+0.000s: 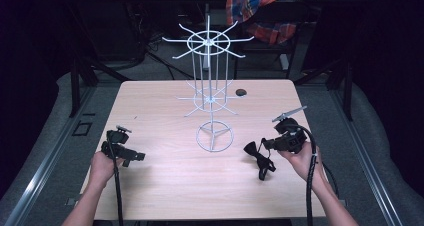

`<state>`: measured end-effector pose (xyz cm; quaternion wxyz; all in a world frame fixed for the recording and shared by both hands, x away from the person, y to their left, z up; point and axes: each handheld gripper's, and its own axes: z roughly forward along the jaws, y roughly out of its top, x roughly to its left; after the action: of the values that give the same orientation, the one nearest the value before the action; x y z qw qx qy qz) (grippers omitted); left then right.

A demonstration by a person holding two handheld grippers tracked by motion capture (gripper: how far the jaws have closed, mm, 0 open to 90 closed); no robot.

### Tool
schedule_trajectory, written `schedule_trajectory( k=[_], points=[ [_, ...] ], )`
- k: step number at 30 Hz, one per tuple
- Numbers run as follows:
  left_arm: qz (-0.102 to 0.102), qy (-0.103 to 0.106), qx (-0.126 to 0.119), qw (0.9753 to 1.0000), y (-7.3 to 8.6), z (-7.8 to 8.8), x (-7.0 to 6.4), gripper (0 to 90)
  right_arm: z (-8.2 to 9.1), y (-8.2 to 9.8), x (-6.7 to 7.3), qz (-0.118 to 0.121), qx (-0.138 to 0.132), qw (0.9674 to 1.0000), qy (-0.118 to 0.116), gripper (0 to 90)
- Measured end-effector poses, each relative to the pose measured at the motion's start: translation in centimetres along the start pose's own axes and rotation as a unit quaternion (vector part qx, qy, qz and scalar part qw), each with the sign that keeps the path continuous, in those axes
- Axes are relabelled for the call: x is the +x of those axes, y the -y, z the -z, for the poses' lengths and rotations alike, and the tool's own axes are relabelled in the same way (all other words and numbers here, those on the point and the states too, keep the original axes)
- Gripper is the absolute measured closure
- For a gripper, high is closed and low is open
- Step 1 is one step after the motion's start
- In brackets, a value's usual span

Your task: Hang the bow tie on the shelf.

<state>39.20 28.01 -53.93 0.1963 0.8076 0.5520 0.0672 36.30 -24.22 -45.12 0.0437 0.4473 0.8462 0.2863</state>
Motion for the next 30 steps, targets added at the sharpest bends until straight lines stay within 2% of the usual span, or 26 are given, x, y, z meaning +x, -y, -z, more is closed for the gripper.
schedule_trajectory(
  k=[3,4,9,21,26,30],
  points=[
    [-0.001,-0.001,0.001,1.0000,0.0,0.0,0.0,0.0,0.2,-0.3,-0.2,0.006,0.004,0.9999,0.012,88.9],
    [0.000,-0.001,0.000,1.0000,0.0,-0.1,0.0,0.0,0.0,-0.5,-0.1,0.000,-0.005,1.0000,0.004,88.8],
    [0.000,-0.001,0.000,1.0000,0.1,-0.1,0.0,0.0,0.1,-1.0,-0.2,0.002,-0.008,1.0000,-0.001,88.8],
    [0.002,0.001,0.000,1.0000,0.1,-0.1,-0.1,0.0,0.1,-2.0,-0.3,0.000,-0.016,0.9999,0.000,88.9],
    [0.000,-0.001,0.002,1.0000,0.1,-0.1,-0.1,0.0,0.3,-3.0,-0.5,-0.001,-0.029,0.9996,-0.001,88.9],
    [0.000,-0.001,0.002,1.0000,0.0,-0.1,-0.1,0.0,0.2,-3.6,-0.6,-0.002,-0.029,0.9996,-0.001,88.9]
  ],
)
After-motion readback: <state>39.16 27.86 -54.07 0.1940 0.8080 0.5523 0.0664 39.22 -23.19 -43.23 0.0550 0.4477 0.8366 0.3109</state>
